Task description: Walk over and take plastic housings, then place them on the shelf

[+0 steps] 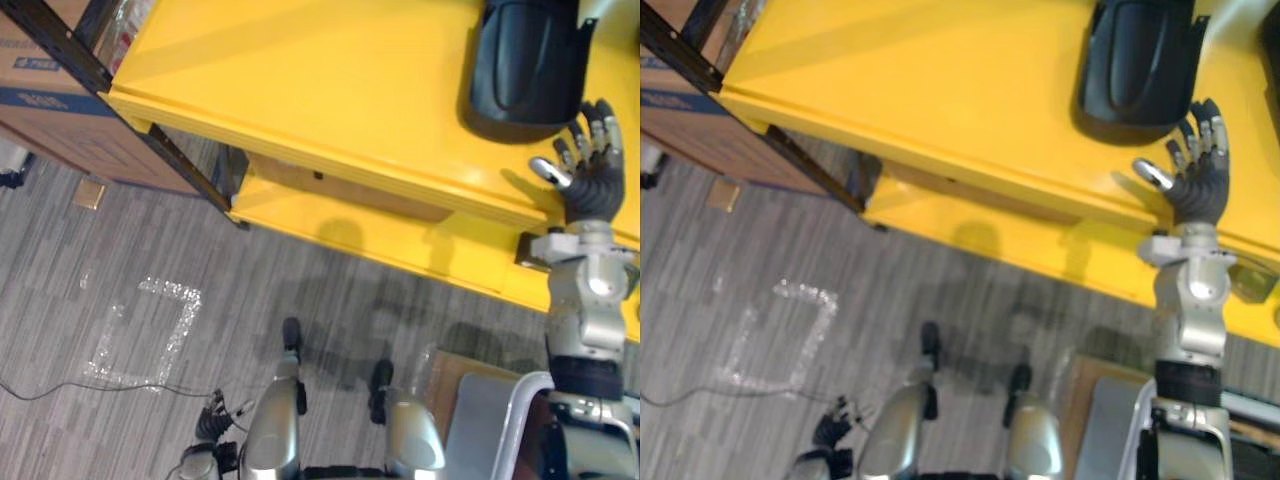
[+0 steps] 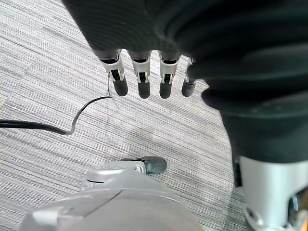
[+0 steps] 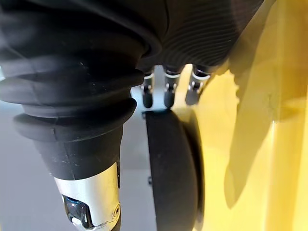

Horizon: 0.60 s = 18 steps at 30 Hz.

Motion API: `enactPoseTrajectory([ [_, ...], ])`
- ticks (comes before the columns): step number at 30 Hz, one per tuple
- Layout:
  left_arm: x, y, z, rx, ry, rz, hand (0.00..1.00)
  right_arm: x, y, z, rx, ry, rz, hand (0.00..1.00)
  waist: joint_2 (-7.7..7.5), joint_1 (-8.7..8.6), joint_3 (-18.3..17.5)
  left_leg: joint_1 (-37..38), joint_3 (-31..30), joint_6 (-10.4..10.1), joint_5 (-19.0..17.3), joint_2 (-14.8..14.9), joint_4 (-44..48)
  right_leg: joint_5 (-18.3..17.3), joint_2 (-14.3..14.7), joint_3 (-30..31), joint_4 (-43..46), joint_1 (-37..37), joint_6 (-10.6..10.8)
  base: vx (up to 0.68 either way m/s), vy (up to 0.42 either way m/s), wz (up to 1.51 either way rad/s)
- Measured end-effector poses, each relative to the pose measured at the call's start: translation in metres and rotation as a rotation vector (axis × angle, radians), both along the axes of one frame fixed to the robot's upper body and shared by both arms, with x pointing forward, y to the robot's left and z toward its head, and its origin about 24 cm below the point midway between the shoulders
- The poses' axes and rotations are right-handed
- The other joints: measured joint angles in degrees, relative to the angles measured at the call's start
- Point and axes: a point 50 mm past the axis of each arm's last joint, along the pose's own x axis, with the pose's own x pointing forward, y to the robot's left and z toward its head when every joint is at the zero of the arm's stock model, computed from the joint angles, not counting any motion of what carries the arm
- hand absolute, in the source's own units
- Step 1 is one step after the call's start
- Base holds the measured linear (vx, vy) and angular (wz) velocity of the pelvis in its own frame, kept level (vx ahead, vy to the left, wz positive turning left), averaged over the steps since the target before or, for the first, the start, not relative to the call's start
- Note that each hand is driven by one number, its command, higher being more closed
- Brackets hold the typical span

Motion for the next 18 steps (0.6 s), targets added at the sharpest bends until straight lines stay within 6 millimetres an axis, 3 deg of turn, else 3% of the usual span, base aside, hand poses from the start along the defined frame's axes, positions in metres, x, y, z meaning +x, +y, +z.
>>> enactPoseTrajectory([
  [4,0.0,0.0,0.0,0.0,0.001,0.0,0.0,-0.003,-0.001,-0.002,0.016,-0.001,-0.037,0.0,0.0,0.21,0.0,0.0,0.03,0.0,0.0,0.0,0.0,0.0,0.0,0.04,-0.05,0.0,0.0,0.0,0.0,0.0],
  [9,0.0,-0.001,0.0,0.001,-0.003,-0.004,0.0,-0.011,-0.007,-0.004,0.052,-0.055,-0.212,0.0,0.0,0.67,0.0,0.0,0.13,0.0,-0.01,0.0,-0.01,0.01,0.0,0.14,-0.08,-0.04,0.01,0.0,0.0,0.0],
  [18,0.0,-0.003,0.0,-0.004,-0.007,0.001,0.0,-0.059,-0.011,0.048,0.005,-0.443,-0.515,0.0,-0.01,0.67,0.0,0.11,0.89,0.03,-0.04,0.02,-0.01,0.31,0.06,0.86,-0.79,-0.02,0.2,0.0,0.0,-0.03],
])
